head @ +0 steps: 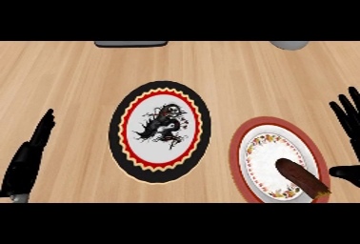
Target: Pick the sweet potato from the plate and place it in the plate
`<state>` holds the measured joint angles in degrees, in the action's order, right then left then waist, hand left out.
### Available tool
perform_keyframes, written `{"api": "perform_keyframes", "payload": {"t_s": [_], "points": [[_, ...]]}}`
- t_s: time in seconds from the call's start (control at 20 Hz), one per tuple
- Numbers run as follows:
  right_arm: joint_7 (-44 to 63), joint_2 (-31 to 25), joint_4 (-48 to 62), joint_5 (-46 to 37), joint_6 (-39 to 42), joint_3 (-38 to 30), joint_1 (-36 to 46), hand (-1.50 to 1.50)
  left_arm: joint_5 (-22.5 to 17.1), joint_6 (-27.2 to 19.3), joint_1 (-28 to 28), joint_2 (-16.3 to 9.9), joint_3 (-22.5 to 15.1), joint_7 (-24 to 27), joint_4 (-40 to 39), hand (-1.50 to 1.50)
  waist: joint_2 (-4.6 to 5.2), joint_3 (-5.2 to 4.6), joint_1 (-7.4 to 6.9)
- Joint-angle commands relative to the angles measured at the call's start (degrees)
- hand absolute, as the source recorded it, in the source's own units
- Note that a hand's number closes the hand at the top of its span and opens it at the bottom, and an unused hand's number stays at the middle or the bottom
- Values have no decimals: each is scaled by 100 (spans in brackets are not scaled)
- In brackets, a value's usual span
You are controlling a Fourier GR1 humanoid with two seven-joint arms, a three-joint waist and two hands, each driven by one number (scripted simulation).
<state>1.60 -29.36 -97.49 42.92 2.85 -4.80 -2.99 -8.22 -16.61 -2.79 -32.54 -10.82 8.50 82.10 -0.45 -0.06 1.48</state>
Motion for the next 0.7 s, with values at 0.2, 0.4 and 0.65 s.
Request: {"api": "perform_keyframes", "payload": {"t_s": [0.2, 0.4, 0.65], "points": [[707, -984, -747, 970, 1469, -983, -967, -150, 220, 35, -237, 93, 135, 207, 32, 0, 30, 5, -86], [792, -1840, -535, 398, 2407, -1017, -1023, -150, 165, 114, -190, 2, 200, 88, 79, 0, 32, 6, -103], [965, -2482, -23, -186, 3175, -994, -770, -150, 247, 207, -249, 12, 118, 40, 293, 0, 49, 11, -205]]}}
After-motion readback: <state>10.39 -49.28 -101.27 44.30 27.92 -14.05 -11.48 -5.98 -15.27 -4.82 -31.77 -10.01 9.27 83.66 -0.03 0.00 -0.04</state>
